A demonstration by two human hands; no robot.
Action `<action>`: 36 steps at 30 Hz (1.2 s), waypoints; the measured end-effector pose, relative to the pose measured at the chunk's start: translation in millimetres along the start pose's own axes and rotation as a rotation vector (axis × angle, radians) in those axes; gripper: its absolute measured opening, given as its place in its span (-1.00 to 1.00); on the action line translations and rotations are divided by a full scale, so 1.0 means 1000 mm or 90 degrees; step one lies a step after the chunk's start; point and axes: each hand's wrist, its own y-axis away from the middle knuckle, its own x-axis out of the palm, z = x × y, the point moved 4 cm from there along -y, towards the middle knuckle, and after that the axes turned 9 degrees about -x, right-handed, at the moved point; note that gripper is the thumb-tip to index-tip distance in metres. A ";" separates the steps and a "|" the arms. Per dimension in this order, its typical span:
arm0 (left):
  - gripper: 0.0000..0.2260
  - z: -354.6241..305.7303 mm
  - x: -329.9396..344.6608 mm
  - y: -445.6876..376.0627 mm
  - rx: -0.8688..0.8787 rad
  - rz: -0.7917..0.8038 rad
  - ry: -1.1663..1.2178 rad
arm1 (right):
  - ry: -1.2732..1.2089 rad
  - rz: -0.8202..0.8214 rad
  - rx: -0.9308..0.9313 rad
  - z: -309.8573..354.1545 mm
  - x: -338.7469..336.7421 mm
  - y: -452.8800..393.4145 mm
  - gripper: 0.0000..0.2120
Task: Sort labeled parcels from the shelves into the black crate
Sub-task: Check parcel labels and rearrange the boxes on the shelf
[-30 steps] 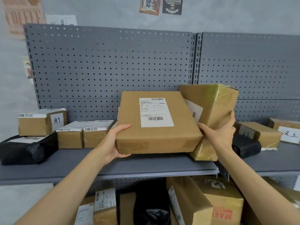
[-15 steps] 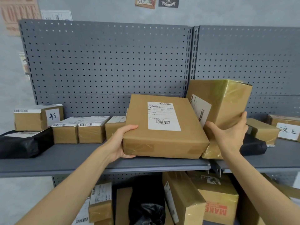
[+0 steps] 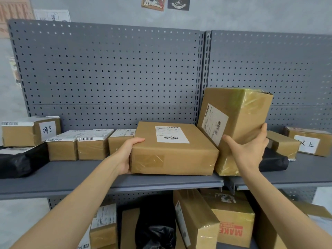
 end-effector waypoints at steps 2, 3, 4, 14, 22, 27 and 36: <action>-0.58 -0.002 -0.002 -0.003 0.006 0.025 0.029 | -0.018 -0.007 0.000 0.003 -0.002 -0.002 0.06; -0.59 -0.002 -0.003 -0.004 0.008 0.033 0.041 | -0.028 -0.013 -0.002 0.005 -0.004 -0.003 0.06; -0.60 -0.002 -0.003 -0.005 0.009 0.032 0.048 | -0.039 -0.019 -0.005 0.008 -0.006 -0.005 0.06; -0.39 -0.031 0.001 -0.002 0.225 -0.270 -0.313 | -0.208 -0.075 -0.066 0.048 -0.021 -0.009 0.10; 0.31 -0.045 0.095 0.057 0.301 0.169 -0.194 | -0.520 0.023 0.164 0.075 -0.002 0.000 0.10; 0.30 -0.045 0.111 0.066 0.282 0.324 -0.013 | -0.614 0.160 0.256 0.074 0.017 0.021 0.03; 0.16 -0.047 0.064 0.060 0.354 0.236 0.040 | -0.428 0.154 0.183 0.059 0.000 -0.003 0.17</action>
